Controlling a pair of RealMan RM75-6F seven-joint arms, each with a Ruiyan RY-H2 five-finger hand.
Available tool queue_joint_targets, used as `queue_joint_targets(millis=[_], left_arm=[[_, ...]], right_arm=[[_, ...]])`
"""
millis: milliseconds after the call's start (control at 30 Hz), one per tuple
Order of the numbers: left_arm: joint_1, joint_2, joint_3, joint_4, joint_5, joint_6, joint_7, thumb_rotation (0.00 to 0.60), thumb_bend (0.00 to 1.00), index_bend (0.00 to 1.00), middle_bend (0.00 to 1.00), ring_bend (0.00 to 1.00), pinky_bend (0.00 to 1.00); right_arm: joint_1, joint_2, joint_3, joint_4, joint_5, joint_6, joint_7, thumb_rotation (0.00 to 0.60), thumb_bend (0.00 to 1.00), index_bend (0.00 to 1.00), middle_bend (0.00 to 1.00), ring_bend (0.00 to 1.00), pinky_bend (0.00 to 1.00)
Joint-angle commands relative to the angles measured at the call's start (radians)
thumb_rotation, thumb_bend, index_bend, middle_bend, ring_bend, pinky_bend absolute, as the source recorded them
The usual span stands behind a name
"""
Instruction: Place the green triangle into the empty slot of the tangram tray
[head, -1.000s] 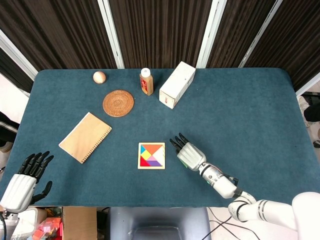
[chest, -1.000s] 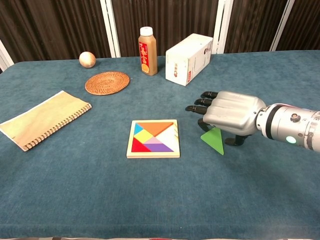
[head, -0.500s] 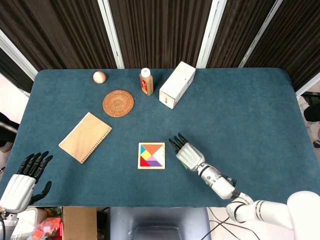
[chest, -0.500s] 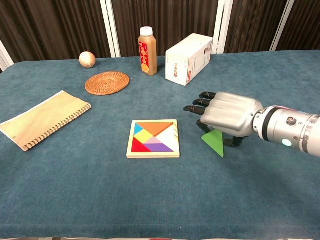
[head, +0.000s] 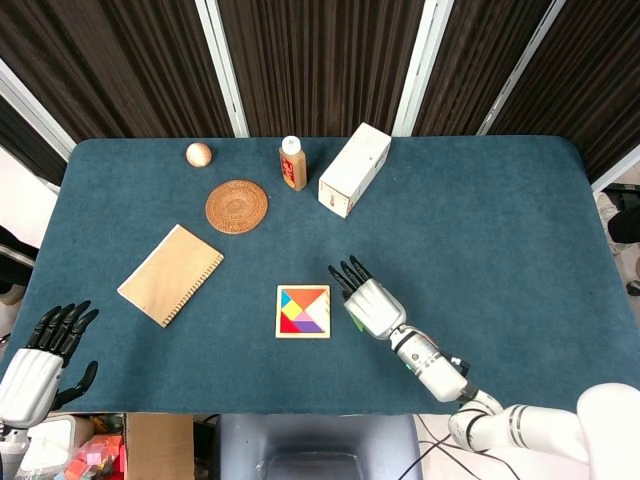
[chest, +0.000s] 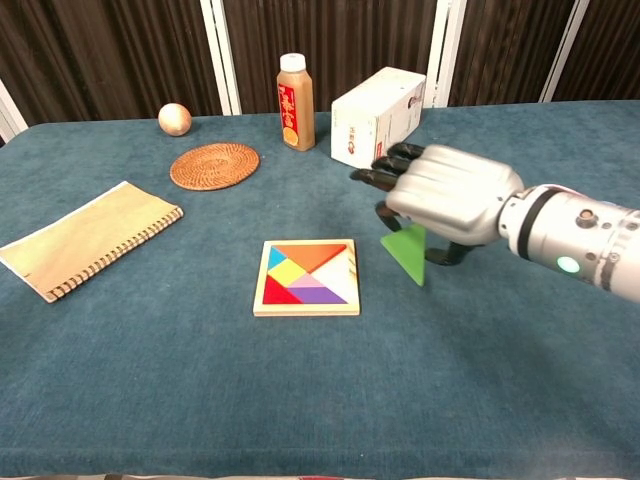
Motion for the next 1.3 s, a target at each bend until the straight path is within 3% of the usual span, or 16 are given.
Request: queue_joint_targets(millis=[33, 233, 467, 833, 1067, 1300], left_arm=[[0.003, 0.004, 0.002, 0.002, 0.007, 0.008, -0.009, 0.600, 0.47, 0.00, 0.03, 0.02, 0.07], [0.000, 0.008, 0.005, 0.008, 0.014, 0.008, -0.029, 0.600, 0.48, 0.00, 0.03, 0.02, 0.07], [0.001, 0.024, 0.005, 0.007, 0.013, 0.014, -0.054, 0.600, 0.48, 0.00, 0.03, 0.02, 0.07], [-0.003, 0.023, 0.002, 0.016, 0.006, 0.006, -0.071, 0.600, 0.48, 0.00, 0.03, 0.02, 0.07], [-0.003, 0.024, -0.006, 0.015, -0.011, 0.005, -0.081, 0.600, 0.48, 0.00, 0.03, 0.02, 0.07], [-0.011, 0.026, -0.010, 0.016, -0.013, -0.004, -0.088, 0.600, 0.48, 0.00, 0.03, 0.02, 0.07]], right_arm=[[0.017, -0.038, 0.022, -0.007, 0.013, 0.012, -0.056, 0.600, 0.46, 0.74, 0.07, 0.00, 0.00], [0.042, -0.129, 0.042, 0.009, 0.055, 0.032, -0.153, 0.600, 0.46, 0.74, 0.08, 0.00, 0.00], [0.070, -0.228, 0.030, 0.113, 0.053, 0.049, -0.229, 0.600, 0.46, 0.74, 0.09, 0.00, 0.00], [0.088, -0.268, 0.050, 0.201, 0.072, 0.056, -0.244, 0.600, 0.46, 0.74, 0.10, 0.00, 0.00], [0.099, -0.307, 0.078, 0.244, 0.109, 0.035, -0.185, 0.600, 0.46, 0.74, 0.10, 0.00, 0.00], [0.108, -0.334, 0.065, 0.282, 0.095, 0.041, -0.176, 0.600, 0.46, 0.74, 0.11, 0.00, 0.00]])
